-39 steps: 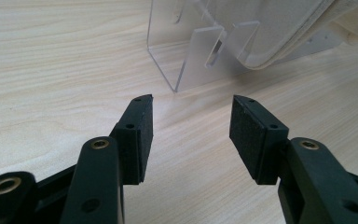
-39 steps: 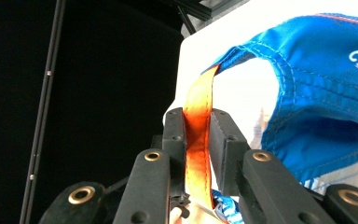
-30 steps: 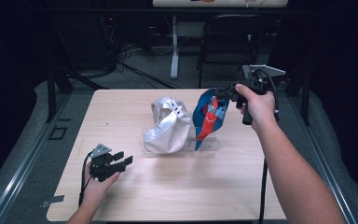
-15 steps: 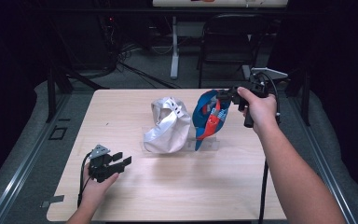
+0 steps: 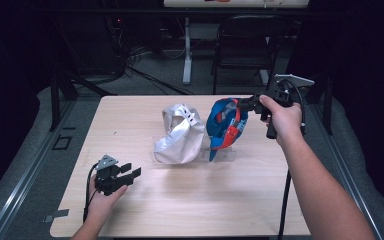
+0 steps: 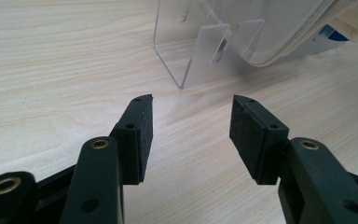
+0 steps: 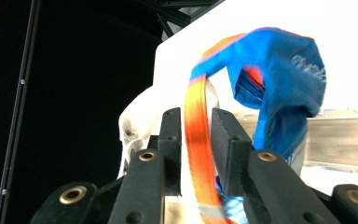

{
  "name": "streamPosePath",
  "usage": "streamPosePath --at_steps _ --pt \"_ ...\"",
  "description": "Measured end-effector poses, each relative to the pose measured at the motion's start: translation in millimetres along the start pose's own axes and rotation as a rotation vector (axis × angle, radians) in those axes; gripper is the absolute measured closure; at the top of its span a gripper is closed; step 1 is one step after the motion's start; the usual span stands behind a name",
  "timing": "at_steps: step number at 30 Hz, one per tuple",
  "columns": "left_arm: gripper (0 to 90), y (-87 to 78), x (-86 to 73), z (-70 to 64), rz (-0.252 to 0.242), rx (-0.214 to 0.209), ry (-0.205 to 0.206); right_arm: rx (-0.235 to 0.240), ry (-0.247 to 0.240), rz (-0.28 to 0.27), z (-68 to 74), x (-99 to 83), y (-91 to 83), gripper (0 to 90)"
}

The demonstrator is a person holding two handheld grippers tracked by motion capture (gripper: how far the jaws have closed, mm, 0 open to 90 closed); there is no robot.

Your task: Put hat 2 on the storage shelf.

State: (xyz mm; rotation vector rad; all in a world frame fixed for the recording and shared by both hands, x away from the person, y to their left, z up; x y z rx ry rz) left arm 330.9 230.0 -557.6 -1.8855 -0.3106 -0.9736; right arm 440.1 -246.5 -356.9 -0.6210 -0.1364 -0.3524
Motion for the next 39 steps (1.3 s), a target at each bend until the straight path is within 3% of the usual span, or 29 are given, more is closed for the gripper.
streamPosePath --at_steps 9,13,14,23,31,37,39 --pt "50.0 -0.5 0.0 -0.7 0.001 0.007 0.002 -0.054 -0.045 -0.031 -0.9 -5.4 -14.7 68.9" --pt "50.0 -0.4 -0.1 -0.7 0.001 0.006 0.002 -0.074 -0.070 -0.029 -0.9 -10.1 -17.3 67.8" --pt "50.0 -0.3 -0.1 -0.8 0.002 0.006 0.002 -0.095 -0.098 -0.022 -0.8 -14.4 -19.1 67.3" --pt "49.9 -0.4 -0.3 -1.0 0.001 0.007 0.000 -0.146 -0.140 -0.023 -4.6 -28.7 -22.8 63.1" --pt "49.7 -1.6 -0.1 0.9 0.008 0.005 -0.003 -0.180 -0.192 -0.016 -19.6 -51.6 -21.9 57.6" --pt "49.6 -1.1 -0.3 1.2 0.009 0.006 -0.005 -0.239 -0.244 -0.004 -37.2 -74.7 -13.9 55.0" --pt "49.5 -1.3 -0.3 1.1 0.011 0.005 -0.004 -0.266 -0.269 0.007 -49.7 -87.7 -7.0 53.3"
Point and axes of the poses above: each handheld gripper's, and its own axes: y roughly forward along the jaws, x roughly out of its top, z roughly to its left, the point moved 1 cm from there along y, roughly forward along the jaws, and after that the axes turned 5 degrees about z, right-handed, at the moved point
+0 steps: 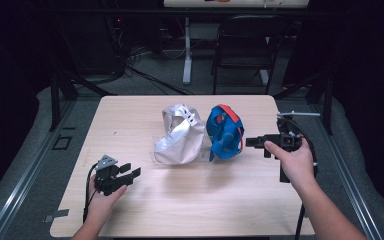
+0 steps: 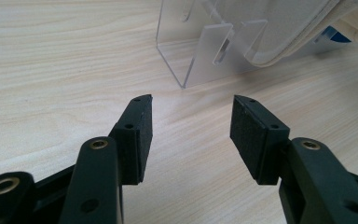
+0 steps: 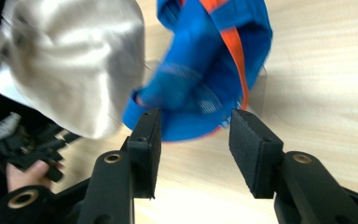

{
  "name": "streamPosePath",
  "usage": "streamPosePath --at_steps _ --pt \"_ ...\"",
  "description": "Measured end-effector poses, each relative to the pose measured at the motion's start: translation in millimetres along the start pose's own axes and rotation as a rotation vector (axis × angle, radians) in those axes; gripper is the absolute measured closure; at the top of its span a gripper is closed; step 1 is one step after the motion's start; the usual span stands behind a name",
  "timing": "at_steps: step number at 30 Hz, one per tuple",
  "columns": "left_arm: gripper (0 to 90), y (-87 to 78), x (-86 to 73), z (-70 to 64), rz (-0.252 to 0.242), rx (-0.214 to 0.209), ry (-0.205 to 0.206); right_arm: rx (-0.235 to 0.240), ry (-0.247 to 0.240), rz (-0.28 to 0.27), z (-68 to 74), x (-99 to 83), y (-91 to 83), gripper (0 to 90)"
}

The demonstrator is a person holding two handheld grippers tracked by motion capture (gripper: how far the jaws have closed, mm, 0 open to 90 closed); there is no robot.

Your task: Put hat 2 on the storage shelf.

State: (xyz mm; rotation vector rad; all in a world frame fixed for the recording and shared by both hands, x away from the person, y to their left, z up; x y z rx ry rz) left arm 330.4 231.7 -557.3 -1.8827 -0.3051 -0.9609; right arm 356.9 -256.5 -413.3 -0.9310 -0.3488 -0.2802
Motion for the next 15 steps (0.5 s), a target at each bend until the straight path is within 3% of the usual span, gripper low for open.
streamPosePath --at_steps 4,6,15 --pt "49.4 0.4 -0.2 -0.1 0.003 0.001 -0.001 -0.007 -0.024 -0.003 -6.1 -13.2 8.5 50.2" --pt "49.1 1.5 -0.7 -0.4 -0.006 0.007 -0.003 -0.004 -0.050 -0.033 -13.5 -28.4 18.2 47.2" --pt "48.6 2.1 -0.9 0.1 0.003 0.003 -0.001 -0.031 -0.112 -0.083 -24.2 -61.3 34.2 47.2"
Point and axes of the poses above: each handheld gripper's, and its own axes: y roughly forward along the jaws, x roughly out of its top, z roughly to its left, the point moved 1 cm from there along y, roughly forward along the jaws, and after that the axes turned 5 degrees about z, right-handed, at the moved point
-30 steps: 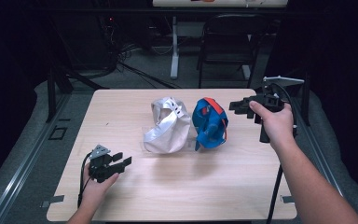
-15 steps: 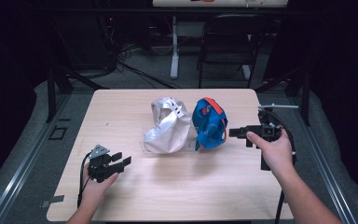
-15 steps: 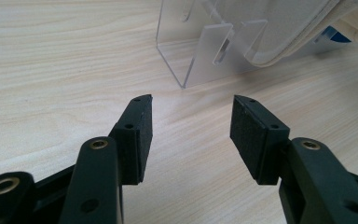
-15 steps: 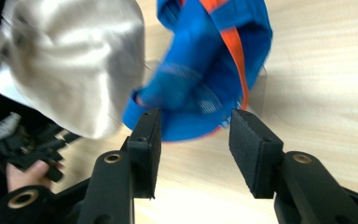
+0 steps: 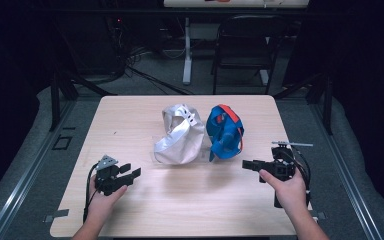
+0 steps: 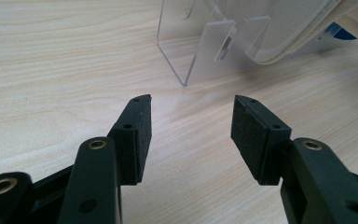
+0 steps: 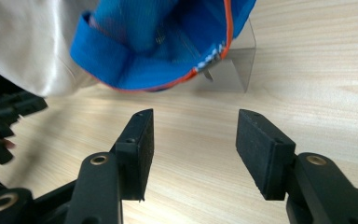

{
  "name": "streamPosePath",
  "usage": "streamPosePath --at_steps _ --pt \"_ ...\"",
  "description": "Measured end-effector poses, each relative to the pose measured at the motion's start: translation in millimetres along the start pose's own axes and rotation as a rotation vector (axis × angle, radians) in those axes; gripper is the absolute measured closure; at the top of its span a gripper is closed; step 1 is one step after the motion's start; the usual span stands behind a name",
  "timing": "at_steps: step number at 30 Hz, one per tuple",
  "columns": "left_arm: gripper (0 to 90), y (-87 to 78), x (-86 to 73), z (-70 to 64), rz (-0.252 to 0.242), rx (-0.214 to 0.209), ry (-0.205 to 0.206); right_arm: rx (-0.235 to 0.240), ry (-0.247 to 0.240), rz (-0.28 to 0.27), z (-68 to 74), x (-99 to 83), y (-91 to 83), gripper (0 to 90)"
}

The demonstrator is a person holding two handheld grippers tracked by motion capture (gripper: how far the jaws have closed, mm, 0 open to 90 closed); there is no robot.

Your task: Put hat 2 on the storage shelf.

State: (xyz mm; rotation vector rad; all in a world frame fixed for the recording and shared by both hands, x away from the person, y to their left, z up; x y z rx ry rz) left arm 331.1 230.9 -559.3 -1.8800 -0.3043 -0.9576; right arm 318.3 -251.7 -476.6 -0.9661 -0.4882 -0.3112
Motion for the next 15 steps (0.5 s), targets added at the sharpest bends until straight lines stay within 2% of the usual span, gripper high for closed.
streamPosePath --at_steps 3,7,10,13,15 --pt "48.5 0.9 -0.2 -0.6 -0.008 0.000 0.001 -0.002 -0.018 -0.015 0.2 -12.9 7.3 47.4" --pt "48.4 0.8 -0.2 -0.5 -0.004 -0.002 0.001 -0.001 -0.040 -0.021 0.6 -21.2 11.6 49.4" --pt "48.4 1.0 -0.4 -0.7 -0.003 -0.003 0.002 -0.001 -0.057 -0.008 -1.5 -29.8 16.9 52.6" --pt "48.3 1.2 -0.6 -1.1 -0.002 -0.005 0.002 -0.032 -0.062 -0.018 -4.4 -38.2 23.6 52.9" --pt "48.3 2.0 -1.0 -1.6 -0.002 -0.005 0.002 -0.031 -0.061 -0.028 -7.4 -42.8 27.1 53.4"
Point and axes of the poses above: each handheld gripper's, and its own axes: y roughly forward along the jaws, x roughly out of its top, z roughly to its left, the point moved 1 cm from there along y, roughly forward along the jaws, and after that the axes turned 5 degrees about z, right-handed, at the moved point
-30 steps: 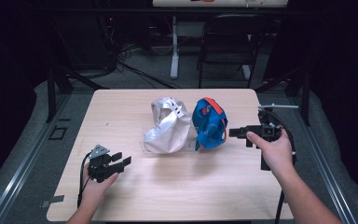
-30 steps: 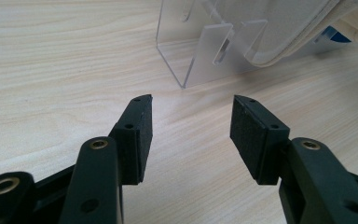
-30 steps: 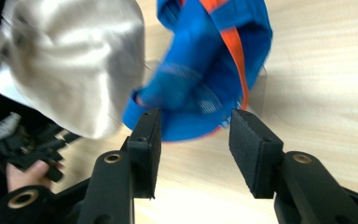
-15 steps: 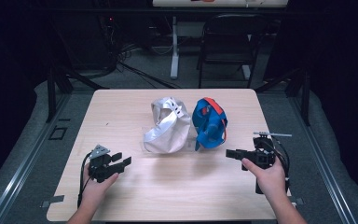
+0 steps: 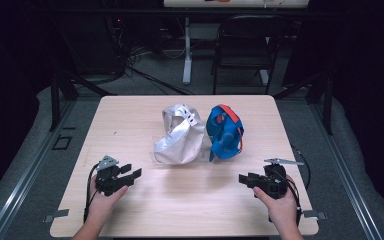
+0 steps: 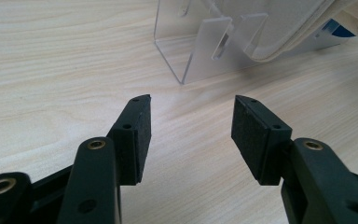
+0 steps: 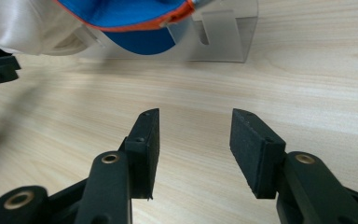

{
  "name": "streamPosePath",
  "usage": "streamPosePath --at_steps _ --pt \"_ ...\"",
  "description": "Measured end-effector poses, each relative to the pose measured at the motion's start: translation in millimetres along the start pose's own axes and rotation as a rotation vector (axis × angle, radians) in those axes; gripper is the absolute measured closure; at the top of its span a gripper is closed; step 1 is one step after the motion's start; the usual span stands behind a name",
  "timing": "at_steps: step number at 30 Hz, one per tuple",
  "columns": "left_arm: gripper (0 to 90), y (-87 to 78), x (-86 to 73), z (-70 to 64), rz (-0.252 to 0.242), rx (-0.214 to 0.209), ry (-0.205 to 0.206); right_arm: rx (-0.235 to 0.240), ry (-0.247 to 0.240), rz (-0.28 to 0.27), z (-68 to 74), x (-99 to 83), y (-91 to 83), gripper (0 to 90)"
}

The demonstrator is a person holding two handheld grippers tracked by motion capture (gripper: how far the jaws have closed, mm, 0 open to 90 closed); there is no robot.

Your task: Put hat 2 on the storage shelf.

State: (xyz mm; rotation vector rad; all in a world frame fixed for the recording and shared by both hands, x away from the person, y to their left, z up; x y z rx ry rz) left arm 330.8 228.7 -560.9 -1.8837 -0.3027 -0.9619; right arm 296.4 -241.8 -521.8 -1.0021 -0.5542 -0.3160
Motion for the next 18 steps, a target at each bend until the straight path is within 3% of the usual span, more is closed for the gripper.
streamPosePath --at_steps 4,8,13,18 --pt "48.3 1.1 -0.2 -1.2 0.008 -0.007 0.007 -0.018 0.008 -0.023 -3.3 -8.4 6.6 53.5" --pt "48.3 2.2 -0.2 -2.8 0.010 -0.003 0.013 -0.058 -0.016 -0.059 -4.2 -14.4 9.7 53.5" --pt "48.3 3.0 -0.3 -4.5 0.013 -0.009 0.020 -0.078 -0.047 -0.041 -3.6 -22.0 17.7 52.3" --pt "48.3 4.7 -0.3 -9.2 0.014 -0.020 0.033 -0.115 -0.094 -0.068 -1.0 -22.5 18.0 50.5"
Point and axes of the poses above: each handheld gripper's, and its own axes: y roughly forward along the jaws, x roughly out of its top, z roughly to its left, the point moved 1 cm from there along y, roughly forward along the jaws, and after that the axes turned 5 degrees about z, right-handed, at the moved point
